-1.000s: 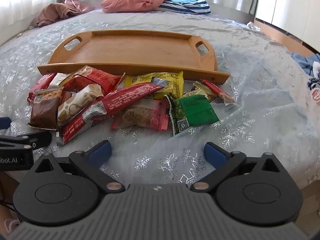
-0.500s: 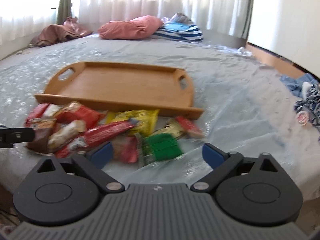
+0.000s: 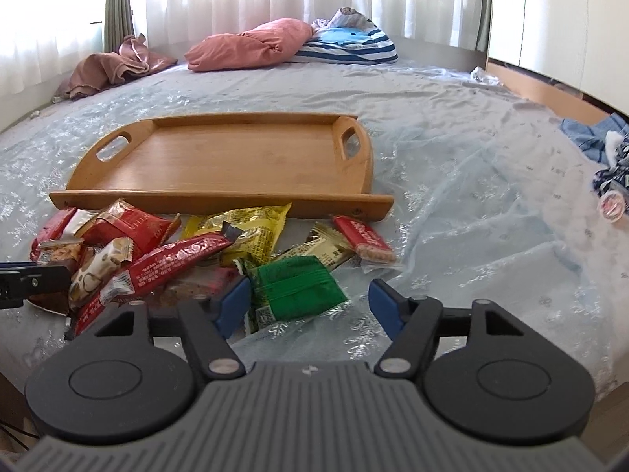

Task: Organize snacks
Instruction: 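Grasp the brown nut-bar packet with the left tool while the right tool grasps the green packet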

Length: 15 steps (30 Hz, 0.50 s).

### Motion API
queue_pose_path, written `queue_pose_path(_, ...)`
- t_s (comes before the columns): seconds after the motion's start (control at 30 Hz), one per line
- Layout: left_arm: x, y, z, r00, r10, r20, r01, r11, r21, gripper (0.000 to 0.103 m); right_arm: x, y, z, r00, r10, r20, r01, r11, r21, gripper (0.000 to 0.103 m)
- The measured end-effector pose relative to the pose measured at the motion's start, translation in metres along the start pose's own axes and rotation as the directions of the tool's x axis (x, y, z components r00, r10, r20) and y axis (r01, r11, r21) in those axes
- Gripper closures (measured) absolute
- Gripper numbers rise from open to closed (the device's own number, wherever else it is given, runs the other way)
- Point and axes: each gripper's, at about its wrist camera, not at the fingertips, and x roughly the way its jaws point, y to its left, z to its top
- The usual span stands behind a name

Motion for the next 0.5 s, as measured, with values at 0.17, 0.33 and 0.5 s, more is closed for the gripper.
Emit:
queue_pose_path(0.17, 0.001, -0.001, 0.0, 1.0, 0.001, -0.009, -0.001, 1.0, 0.014, 0.057, 0.007, 0.002, 0.0, 1.0, 0.017, -0.005, -0.017, 1.0, 0.005, 0.026)
queue_pose_path(0.33, -0.004, 0.0, 0.001, 1.0, -0.001, -0.002, 0.001, 1.0, 0.01, 0.067, 0.008, 0.003, -0.001, 1.0, 0.027, -0.005, -0.027, 1.0, 0.008, 0.032)
queue_pose_path(0.5, -0.009, 0.004, 0.003, 1.0, 0.0, 0.005, 0.0, 1.0, -0.003, 0.074, 0.007, 0.004, -0.001, 1.0, 0.023, -0.001, -0.023, 1.0, 0.012, 0.035)
